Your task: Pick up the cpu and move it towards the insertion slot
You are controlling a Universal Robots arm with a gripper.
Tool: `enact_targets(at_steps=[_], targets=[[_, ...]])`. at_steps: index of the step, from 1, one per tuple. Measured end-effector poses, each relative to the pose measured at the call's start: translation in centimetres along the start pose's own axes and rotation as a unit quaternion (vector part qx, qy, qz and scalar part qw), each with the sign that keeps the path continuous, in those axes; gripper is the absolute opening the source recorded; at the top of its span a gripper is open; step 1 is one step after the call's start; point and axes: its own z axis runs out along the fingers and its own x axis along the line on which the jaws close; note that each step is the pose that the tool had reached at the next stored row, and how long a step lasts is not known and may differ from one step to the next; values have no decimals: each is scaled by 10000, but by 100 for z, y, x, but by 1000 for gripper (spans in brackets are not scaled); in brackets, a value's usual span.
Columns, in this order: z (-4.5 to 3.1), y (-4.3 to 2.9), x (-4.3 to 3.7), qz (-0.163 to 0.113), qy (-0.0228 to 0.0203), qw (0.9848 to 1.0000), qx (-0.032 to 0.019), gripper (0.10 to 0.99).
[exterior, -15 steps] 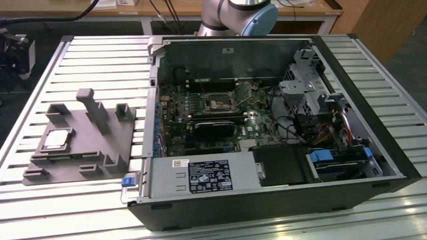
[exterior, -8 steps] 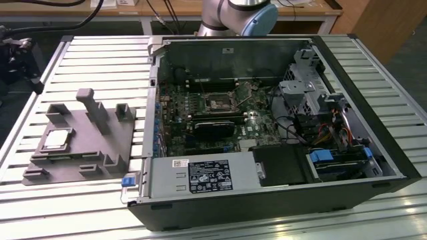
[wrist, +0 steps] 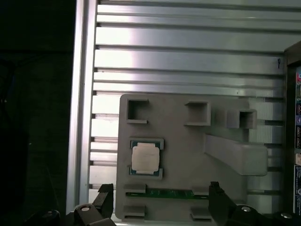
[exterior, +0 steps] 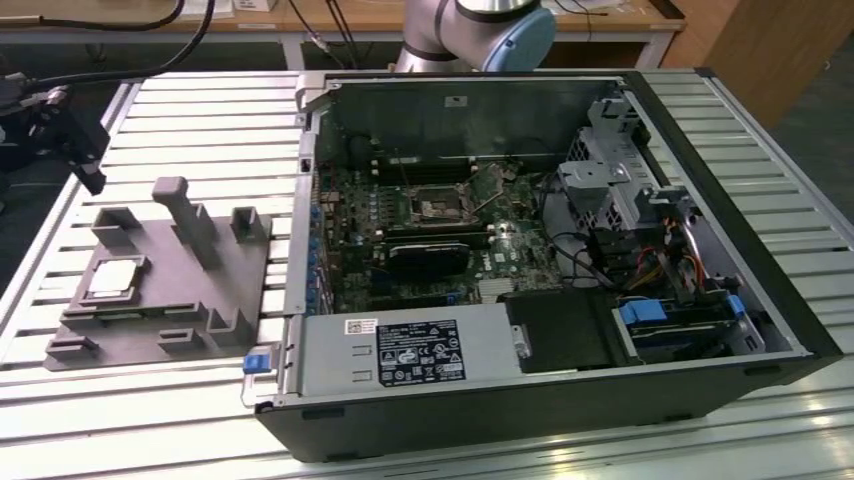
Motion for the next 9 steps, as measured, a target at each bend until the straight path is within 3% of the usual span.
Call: enact_targets(at_steps=[9], targets=[[165, -19, 17, 0, 1, 10000, 0, 882]])
